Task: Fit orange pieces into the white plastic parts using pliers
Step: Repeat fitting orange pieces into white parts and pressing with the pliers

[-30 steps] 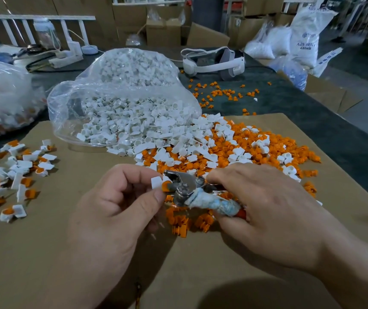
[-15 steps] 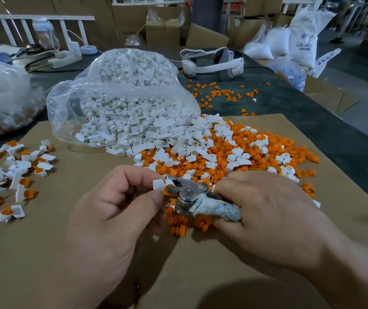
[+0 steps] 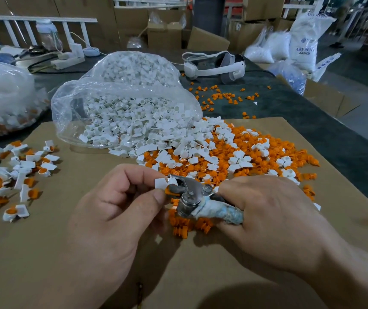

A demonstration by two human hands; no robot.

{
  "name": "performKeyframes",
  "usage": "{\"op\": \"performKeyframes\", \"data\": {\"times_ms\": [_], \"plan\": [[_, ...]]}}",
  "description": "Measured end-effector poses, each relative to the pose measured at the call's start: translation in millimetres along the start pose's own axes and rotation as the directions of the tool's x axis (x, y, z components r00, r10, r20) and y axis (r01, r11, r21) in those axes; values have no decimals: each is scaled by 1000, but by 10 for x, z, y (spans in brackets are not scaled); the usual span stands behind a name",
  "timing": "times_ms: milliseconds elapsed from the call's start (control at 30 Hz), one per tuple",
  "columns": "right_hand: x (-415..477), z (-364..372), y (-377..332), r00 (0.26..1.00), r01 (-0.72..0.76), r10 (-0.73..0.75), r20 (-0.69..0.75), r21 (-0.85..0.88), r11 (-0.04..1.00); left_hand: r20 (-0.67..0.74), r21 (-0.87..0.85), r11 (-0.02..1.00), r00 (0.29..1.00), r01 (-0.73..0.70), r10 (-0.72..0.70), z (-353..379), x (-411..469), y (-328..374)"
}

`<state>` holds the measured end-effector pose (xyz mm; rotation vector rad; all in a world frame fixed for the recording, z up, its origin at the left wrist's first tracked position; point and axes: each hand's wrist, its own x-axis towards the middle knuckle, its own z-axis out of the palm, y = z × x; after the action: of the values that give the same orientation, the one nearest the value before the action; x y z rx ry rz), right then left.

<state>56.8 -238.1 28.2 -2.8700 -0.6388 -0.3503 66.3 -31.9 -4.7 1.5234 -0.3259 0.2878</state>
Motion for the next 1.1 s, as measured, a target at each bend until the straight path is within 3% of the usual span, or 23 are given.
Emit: {"op": "performKeyframes", "data": {"times_ms": [133, 233, 367, 567, 667, 767, 933, 1100], "plan": [[5, 29, 44, 999, -13, 15, -49, 43, 999, -61, 19, 999, 997, 42, -41, -11, 24, 6], [50, 58, 112, 999, -48, 47, -17, -47, 998, -136, 59, 985, 979, 163, -154, -62, 35, -38], [103, 116, 126, 991, -96, 112, 79, -188, 978, -78, 128, 951, 958, 283, -274, -25, -30, -41], [133, 129, 93, 984, -112, 133, 122, -166, 980, -39, 13, 924, 924, 381, -380, -20, -12, -77], [119, 64, 34, 998, -60, 60, 9, -47, 997, 3, 6, 930, 930, 367, -367, -3, -40, -37], [100, 27, -119, 990, 86, -78, -120, 65, 994, 48, -2, 944, 943, 331, -331, 34, -58, 9], [78, 28, -181, 979, 174, -170, -116, 29, 984, 118, -128, 934, 940, 333, -319, 62, -40, -22], [62, 46, -175, 979, 200, -202, -25, -71, 977, 241, 64, 960, 929, 272, -280, 11, -73, -37]]}}
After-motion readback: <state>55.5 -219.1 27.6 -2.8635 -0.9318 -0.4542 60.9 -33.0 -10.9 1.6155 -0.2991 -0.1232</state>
